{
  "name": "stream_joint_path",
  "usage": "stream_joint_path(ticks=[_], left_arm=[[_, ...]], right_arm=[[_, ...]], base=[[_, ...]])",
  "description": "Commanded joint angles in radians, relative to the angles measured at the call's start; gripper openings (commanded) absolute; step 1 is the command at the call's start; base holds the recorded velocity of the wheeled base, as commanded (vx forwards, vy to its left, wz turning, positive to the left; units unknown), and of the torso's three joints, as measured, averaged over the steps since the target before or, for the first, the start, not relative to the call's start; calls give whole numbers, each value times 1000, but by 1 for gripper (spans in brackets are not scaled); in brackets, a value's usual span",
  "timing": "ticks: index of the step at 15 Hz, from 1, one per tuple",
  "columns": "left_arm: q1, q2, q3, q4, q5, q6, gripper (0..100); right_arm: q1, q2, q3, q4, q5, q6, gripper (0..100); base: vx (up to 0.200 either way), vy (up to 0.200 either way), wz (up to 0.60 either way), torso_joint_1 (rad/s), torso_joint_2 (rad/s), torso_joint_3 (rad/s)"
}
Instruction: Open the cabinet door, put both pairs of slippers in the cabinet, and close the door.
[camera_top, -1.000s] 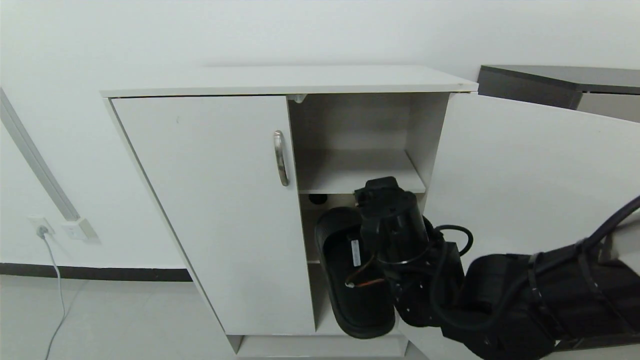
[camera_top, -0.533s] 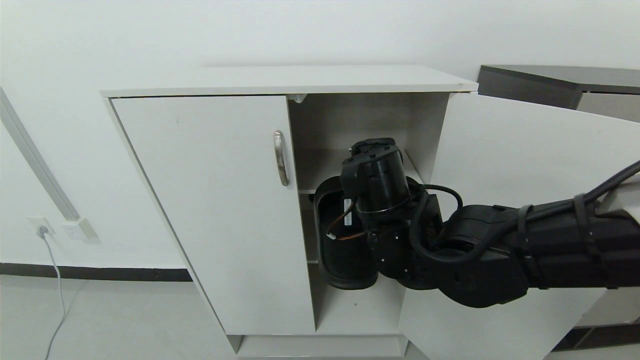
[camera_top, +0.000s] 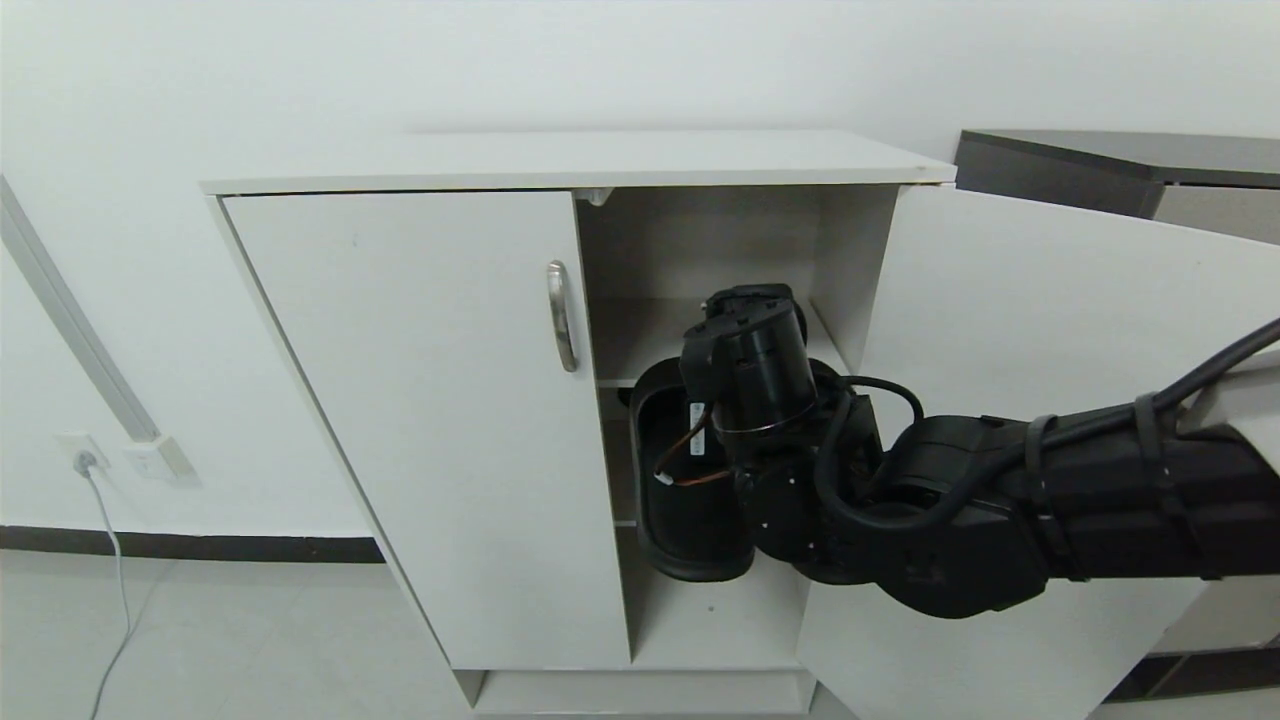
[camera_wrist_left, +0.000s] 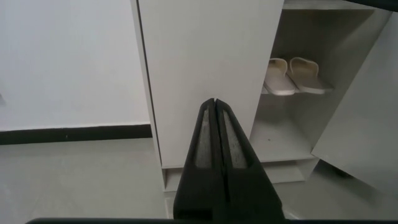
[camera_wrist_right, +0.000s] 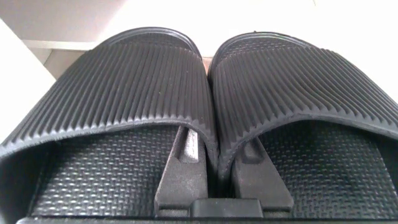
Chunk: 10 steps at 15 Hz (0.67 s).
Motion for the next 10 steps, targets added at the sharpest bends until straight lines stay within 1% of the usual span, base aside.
stream_joint_path(ticks=[1, 2, 10], left_arm=[[0, 0, 0, 0, 0, 0, 0], [0, 0, 0, 0, 0, 0, 0], [0, 0, 0, 0, 0, 0, 0]], right_arm=[[1, -1, 2, -1, 1, 1, 0], [-4, -1, 2, -1, 0, 1, 0], [-6, 4, -2, -2, 1, -1, 0]], base=[[0, 0, 0, 0, 0, 0], [0, 0, 0, 0, 0, 0], [200, 0, 0, -1, 1, 1]])
